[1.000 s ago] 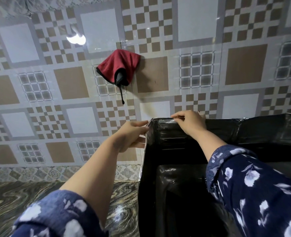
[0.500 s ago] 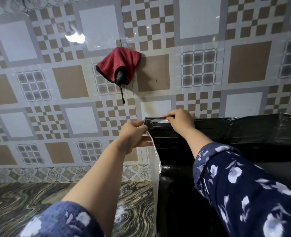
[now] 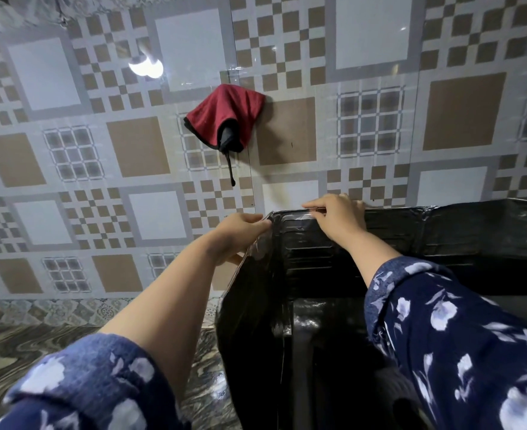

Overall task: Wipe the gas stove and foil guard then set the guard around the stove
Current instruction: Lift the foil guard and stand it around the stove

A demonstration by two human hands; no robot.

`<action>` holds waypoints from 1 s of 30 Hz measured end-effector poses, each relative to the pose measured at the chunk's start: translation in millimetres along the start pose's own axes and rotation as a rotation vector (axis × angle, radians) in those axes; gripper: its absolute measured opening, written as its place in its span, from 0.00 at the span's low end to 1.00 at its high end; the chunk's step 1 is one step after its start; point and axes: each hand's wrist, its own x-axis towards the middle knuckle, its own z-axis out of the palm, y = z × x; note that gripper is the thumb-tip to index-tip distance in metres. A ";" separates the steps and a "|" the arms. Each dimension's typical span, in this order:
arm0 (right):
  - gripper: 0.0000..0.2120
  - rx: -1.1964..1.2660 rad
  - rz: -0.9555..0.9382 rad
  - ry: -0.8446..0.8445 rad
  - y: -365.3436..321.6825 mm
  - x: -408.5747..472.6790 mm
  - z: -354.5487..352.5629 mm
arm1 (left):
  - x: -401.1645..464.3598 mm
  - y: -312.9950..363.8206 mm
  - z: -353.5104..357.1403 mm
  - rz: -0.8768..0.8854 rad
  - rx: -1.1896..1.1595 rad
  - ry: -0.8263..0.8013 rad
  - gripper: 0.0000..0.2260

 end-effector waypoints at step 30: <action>0.15 -0.016 0.040 0.065 35.0 5.3 -13.0 | 17.8 13.7 33.8 0.010 -0.132 -0.007 0.19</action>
